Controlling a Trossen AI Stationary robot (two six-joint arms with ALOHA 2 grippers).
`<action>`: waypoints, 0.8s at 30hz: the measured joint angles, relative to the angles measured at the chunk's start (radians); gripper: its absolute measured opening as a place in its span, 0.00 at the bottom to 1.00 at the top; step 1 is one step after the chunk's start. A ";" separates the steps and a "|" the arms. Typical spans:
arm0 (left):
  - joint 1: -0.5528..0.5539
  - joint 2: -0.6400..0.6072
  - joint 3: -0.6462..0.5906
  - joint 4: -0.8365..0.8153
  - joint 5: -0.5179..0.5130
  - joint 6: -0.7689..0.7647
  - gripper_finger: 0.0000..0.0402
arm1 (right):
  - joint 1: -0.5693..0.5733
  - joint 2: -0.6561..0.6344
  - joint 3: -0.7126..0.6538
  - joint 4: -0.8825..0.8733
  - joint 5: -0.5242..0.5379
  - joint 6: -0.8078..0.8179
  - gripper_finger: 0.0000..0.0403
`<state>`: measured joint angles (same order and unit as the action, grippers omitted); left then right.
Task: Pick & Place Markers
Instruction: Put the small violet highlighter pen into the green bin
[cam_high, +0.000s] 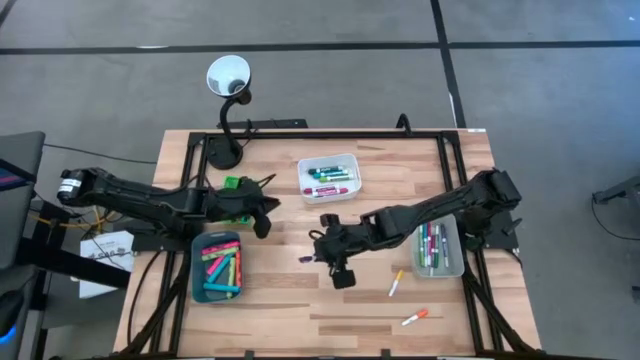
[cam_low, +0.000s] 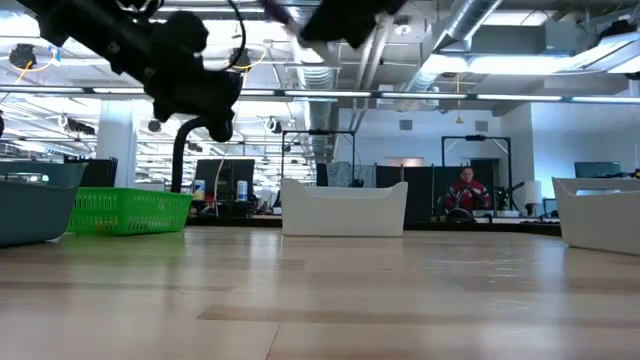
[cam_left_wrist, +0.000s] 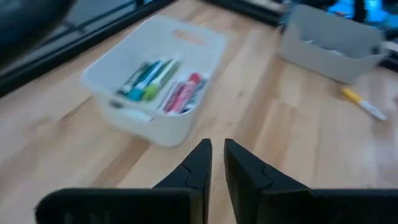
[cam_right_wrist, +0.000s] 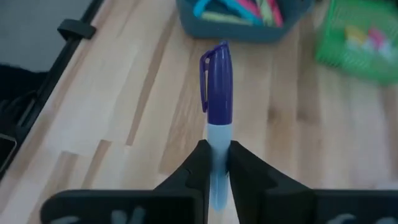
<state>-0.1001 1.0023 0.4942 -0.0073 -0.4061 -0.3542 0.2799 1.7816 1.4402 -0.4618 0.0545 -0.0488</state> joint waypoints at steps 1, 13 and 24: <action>-0.014 0.000 0.000 0.015 0.000 0.015 0.10 | -0.005 -0.007 0.012 -0.006 -0.003 -0.031 0.07; -0.091 0.011 0.000 0.136 0.034 0.141 0.10 | -0.149 -0.106 -0.333 0.494 -0.020 -0.090 0.08; -0.071 0.162 0.000 0.295 0.118 0.201 0.22 | -0.190 -0.049 -0.443 0.821 -0.026 -0.004 0.10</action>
<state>-0.1713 1.1647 0.4946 0.2880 -0.2886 -0.1532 0.0898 1.7325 0.9970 0.3587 0.0288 -0.0525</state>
